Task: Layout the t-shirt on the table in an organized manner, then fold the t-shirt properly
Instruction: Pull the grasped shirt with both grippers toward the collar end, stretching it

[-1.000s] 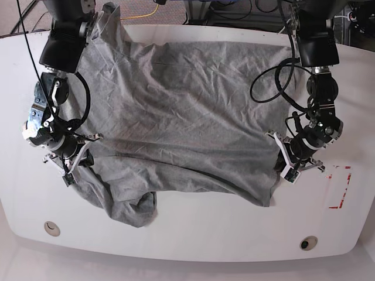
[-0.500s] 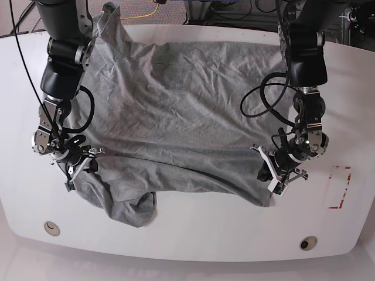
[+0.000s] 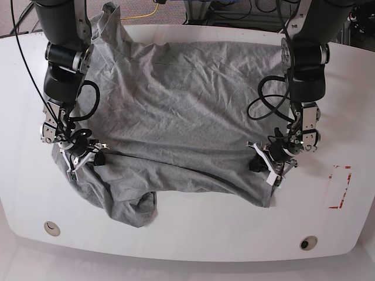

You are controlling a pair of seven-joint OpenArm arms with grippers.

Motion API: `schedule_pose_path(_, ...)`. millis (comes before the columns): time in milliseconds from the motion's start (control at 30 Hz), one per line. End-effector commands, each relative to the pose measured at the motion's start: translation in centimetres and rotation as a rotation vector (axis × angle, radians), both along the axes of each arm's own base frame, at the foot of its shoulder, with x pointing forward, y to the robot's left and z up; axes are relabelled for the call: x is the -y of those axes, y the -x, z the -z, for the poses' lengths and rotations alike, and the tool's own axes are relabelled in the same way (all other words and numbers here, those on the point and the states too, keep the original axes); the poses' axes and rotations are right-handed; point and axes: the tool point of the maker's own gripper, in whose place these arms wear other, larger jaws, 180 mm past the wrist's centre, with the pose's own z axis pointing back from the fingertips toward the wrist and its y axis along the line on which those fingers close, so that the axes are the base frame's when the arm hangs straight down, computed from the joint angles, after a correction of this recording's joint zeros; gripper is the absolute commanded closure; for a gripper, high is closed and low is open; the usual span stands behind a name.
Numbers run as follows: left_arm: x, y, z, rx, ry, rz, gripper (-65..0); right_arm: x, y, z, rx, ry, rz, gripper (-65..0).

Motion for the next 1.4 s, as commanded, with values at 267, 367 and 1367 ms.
schedule_pose_path(267,-6.7,-1.4,-1.0,0.025,-0.031,-0.102,0.0,-1.1,-1.2,-0.9,0.022,-0.008,-0.017,-3.2)
schedule_pose_path(367,-8.0,-1.3,-1.3,0.031,-0.046,-0.114,0.0,-1.2,-1.5,-1.2,0.03,-0.009,-0.019,-3.2)
schedule_pose_path(1367,-7.5,-1.4,-7.6,0.212,-0.171,-0.041,0.0,0.8,2.5,-10.3,0.13,0.41,-0.137,-3.5)
